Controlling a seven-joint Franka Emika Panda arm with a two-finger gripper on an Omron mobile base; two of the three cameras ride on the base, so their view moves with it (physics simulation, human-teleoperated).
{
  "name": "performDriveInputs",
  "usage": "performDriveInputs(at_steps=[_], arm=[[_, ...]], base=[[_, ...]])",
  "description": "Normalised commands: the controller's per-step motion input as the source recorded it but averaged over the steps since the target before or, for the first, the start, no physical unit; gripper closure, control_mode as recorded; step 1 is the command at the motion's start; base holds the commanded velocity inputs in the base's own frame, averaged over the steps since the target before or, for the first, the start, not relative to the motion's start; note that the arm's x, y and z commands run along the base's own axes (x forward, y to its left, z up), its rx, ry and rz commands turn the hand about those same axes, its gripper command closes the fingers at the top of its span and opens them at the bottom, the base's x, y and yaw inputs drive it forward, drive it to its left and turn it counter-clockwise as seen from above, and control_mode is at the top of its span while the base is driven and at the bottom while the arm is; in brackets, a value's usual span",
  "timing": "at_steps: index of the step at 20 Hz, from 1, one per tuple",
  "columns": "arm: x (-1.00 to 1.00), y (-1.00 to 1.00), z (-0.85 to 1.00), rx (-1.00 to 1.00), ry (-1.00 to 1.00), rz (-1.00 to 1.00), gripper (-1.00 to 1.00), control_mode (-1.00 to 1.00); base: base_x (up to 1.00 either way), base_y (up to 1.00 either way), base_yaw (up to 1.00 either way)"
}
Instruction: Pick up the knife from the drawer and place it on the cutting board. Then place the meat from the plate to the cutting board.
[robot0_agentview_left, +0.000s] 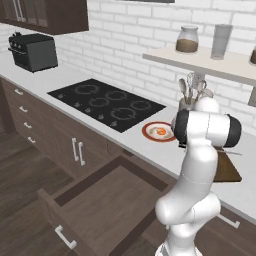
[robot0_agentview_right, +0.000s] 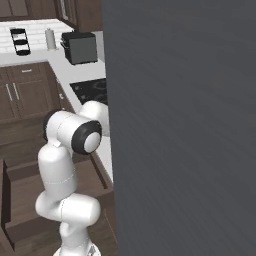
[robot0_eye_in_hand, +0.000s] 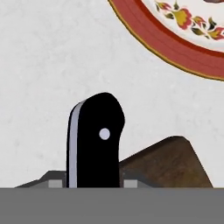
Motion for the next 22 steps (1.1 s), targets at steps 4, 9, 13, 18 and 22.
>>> performDriveInputs(at_steps=[4,9,13,18,22], arm=[[0.08,-0.52,-0.19,0.02,-0.11,0.03,1.00,-1.00],[-0.05,-0.39,-0.07,0.00,-0.13,0.01,1.00,-1.00],[-0.03,-0.19,0.13,0.00,-0.04,0.00,1.00,-1.00],[0.00,-0.04,0.14,-0.01,0.01,0.00,1.00,-1.00],[0.00,-0.23,0.06,0.00,0.00,0.00,1.00,-1.00]], base=[[0.00,0.00,0.00],[0.00,0.00,0.00],[0.00,0.00,0.00],[0.00,0.00,0.00],[0.00,0.00,0.00]])
